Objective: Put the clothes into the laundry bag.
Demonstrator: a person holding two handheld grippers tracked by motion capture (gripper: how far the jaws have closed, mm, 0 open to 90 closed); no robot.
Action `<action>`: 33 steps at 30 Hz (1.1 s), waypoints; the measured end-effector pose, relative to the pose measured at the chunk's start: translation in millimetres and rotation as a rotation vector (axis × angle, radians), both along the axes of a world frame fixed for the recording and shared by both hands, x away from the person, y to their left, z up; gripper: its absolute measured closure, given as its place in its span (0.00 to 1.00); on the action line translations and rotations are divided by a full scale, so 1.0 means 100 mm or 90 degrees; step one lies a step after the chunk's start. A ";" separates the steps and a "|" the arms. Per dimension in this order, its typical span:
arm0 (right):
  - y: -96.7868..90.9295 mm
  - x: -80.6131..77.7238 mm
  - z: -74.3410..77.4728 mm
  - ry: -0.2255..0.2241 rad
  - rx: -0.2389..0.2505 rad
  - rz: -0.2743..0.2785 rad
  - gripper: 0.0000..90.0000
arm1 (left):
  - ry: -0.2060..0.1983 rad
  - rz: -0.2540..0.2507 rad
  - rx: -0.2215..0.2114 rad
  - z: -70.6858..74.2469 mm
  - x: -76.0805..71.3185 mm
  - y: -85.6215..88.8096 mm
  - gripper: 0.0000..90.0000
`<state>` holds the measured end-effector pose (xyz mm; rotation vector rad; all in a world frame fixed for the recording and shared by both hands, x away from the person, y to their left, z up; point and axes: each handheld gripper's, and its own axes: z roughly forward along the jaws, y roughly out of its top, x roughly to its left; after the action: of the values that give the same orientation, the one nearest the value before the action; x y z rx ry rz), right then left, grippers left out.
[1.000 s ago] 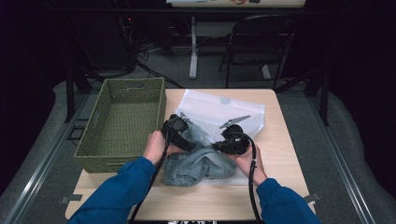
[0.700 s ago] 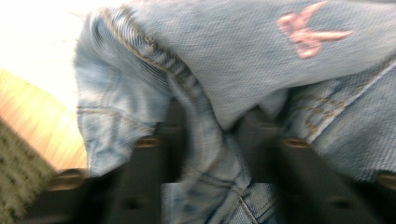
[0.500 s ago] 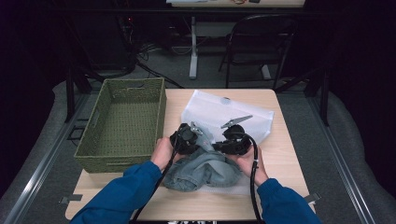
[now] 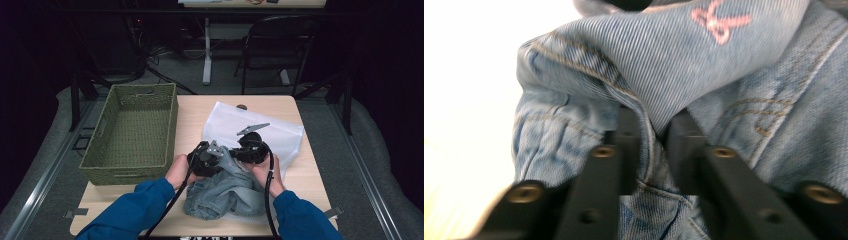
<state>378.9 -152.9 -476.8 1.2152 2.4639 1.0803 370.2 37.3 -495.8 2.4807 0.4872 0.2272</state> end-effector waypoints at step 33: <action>0.06 0.05 0.12 0.000 0.072 0.093 0.99 | -0.032 -0.024 -0.037 -0.27 0.04 -0.12 0.92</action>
<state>384.4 -146.5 -465.0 1.0777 2.5573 1.2730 373.7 25.5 -523.2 2.4199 0.4197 0.2553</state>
